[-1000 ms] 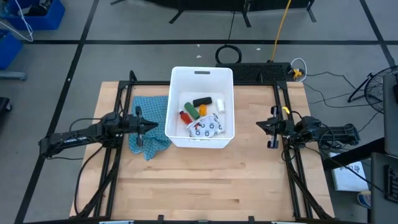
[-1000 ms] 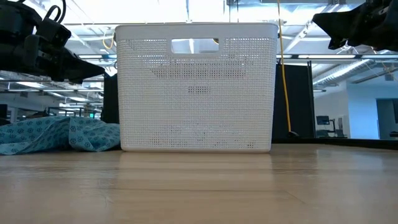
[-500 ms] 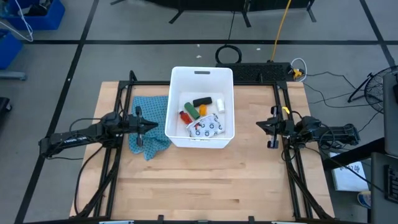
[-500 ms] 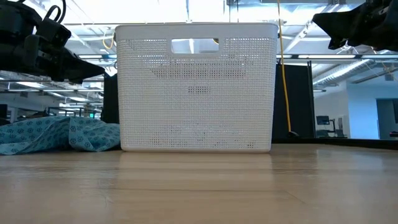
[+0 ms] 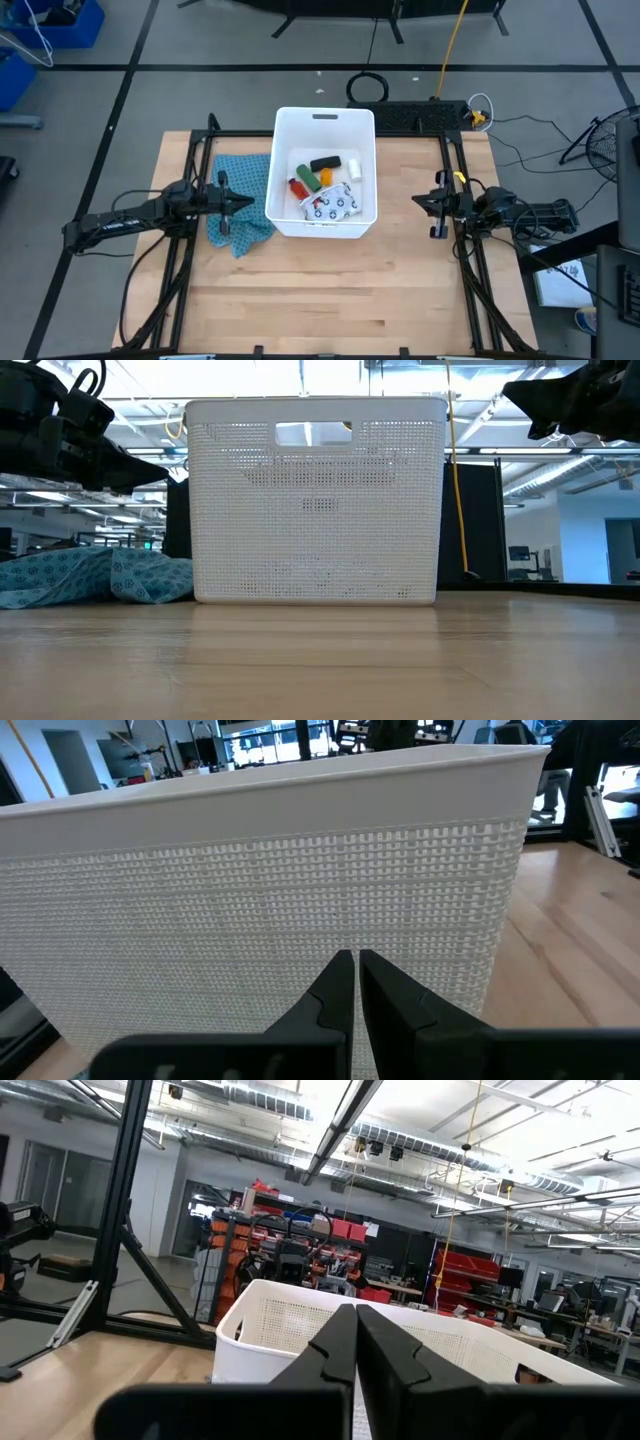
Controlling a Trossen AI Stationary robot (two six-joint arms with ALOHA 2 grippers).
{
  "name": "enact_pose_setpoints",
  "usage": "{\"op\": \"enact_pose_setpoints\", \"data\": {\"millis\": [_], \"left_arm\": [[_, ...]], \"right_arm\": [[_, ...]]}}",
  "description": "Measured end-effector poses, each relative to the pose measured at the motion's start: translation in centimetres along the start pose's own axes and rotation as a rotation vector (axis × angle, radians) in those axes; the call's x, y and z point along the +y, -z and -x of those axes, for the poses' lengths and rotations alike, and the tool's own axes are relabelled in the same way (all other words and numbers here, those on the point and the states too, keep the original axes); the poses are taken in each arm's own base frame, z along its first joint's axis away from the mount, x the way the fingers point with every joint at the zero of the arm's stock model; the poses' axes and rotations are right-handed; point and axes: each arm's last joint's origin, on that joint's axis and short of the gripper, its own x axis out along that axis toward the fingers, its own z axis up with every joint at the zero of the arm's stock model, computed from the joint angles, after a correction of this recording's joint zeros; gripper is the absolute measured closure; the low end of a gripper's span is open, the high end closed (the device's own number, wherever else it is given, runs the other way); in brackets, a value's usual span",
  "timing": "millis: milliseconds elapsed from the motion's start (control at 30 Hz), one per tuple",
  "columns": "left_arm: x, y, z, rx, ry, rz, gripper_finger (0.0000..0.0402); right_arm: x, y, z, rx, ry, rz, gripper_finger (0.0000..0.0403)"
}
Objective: Pick & place medical supplies in basket/bin
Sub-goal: Return to Home Position
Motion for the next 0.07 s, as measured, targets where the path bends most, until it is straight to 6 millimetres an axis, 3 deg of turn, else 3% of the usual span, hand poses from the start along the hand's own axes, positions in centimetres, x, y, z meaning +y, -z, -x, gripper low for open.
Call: {"op": "enact_pose_setpoints", "data": {"millis": [67], "left_arm": [[0.0, 0.0, 0.0, 0.0, 0.0, 0.0, 0.0376]], "right_arm": [[0.0, 0.0, 0.0, 0.0, 0.0, 0.0, 0.0403]]}}
